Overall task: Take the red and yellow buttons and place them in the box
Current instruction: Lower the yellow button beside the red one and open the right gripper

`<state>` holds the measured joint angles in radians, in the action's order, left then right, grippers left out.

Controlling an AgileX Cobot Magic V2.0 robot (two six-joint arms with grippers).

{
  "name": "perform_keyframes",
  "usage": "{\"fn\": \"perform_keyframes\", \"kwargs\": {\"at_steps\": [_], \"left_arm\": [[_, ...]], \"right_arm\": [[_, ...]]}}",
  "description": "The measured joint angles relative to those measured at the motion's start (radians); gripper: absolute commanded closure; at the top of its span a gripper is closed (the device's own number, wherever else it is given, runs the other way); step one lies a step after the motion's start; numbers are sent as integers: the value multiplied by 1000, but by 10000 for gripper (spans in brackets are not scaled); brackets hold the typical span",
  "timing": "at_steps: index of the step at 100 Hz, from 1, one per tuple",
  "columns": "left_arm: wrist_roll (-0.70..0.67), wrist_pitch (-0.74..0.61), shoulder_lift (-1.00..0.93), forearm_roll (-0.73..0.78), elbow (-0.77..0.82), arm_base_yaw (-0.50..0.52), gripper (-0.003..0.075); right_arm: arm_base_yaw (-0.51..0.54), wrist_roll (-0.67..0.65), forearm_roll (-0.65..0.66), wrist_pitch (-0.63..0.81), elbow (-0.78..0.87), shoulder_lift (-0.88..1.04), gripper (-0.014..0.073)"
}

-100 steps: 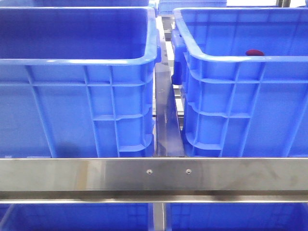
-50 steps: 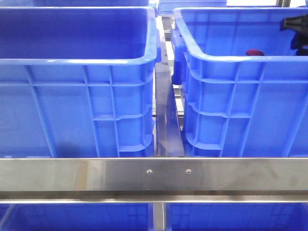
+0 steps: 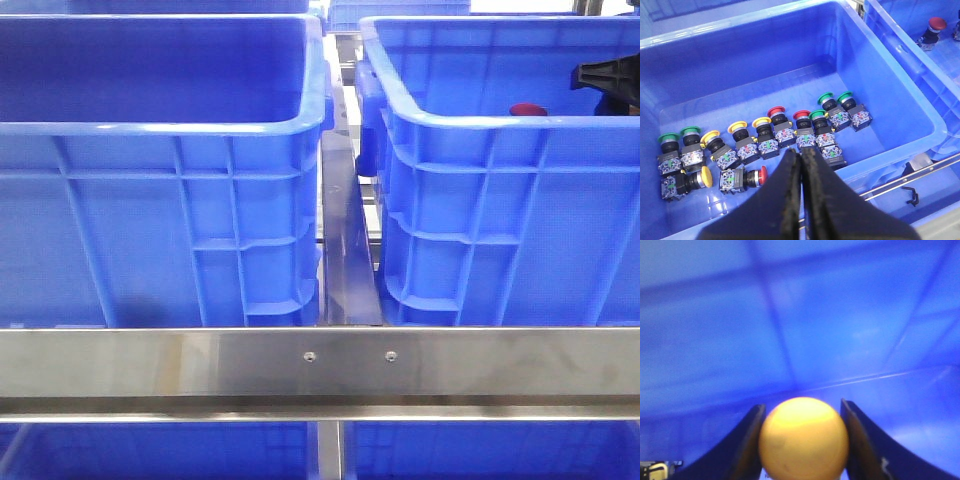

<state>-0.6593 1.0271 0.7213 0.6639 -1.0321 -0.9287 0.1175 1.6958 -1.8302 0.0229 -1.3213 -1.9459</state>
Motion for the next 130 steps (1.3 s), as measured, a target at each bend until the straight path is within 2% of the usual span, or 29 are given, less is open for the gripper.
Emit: {"fn": "perform_keyframes", "kwargs": {"at_steps": [17, 27, 51, 77, 98, 130], "left_arm": [[0, 0, 0, 0, 0, 0, 739], [0, 0, 0, 0, 0, 0, 739], [0, 0, 0, 0, 0, 0, 739], [0, 0, 0, 0, 0, 0, 739], [0, 0, 0, 0, 0, 0, 739], [0, 0, 0, 0, 0, 0, 739]], "right_arm": [[0, 0, 0, -15, 0, -4, 136], [0, 0, 0, -23, 0, -11, 81], [0, 2, 0, -6, 0, 0, 78], [0, 2, 0, 20, 17, 105, 78], [0, 2, 0, 22, 134, 307, 86], [0, 2, 0, -6, 413, 754, 86]]}}
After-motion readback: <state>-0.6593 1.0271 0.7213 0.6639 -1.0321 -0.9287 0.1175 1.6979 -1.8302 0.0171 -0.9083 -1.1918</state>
